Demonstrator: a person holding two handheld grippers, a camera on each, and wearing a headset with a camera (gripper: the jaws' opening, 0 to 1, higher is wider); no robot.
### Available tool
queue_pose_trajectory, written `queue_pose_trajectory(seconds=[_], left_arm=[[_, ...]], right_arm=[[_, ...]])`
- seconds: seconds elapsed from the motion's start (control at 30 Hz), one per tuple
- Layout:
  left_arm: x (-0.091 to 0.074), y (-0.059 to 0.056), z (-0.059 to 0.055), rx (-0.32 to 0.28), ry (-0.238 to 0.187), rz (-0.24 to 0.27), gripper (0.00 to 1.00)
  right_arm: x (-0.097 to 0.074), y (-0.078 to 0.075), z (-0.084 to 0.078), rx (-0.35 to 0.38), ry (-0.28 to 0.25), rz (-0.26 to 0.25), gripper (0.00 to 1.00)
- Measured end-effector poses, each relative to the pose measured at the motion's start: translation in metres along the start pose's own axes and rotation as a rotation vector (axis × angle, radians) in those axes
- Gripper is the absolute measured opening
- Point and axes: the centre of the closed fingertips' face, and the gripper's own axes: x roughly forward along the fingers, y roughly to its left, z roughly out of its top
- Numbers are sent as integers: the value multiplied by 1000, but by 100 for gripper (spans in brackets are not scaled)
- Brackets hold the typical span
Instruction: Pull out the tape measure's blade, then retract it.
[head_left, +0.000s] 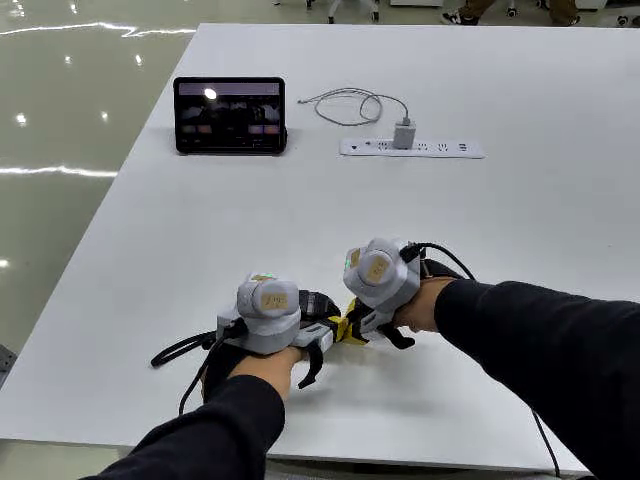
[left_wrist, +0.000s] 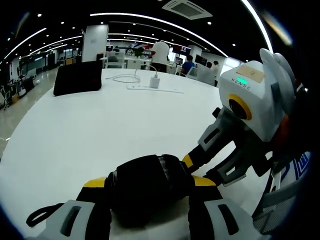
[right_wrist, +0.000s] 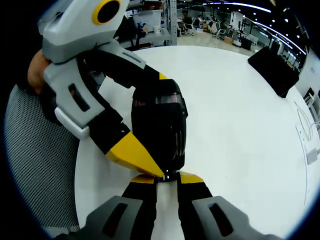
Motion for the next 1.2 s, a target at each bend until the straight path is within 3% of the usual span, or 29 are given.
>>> queue_pose_trajectory(seconds=[0.6, 0.67, 0.93, 1.1, 1.2], left_arm=[[0, -2, -1, 20, 15, -1, 61], [-1, 0, -3, 86, 36, -6, 61], [-1, -1, -4, 82, 48, -34, 60], [0, -1, -1, 55, 47, -57, 61], [-1, 2, 1, 59, 47, -45, 66]], right_arm=[[-1, 1, 2, 15, -3, -14, 12], [-2, 1, 1, 30, -16, -26, 12], [-6, -4, 1, 84, -58, -73, 19], [-7, -3, 1, 99, -62, -76, 23], [-8, -2, 1, 104, -65, -74, 27]])
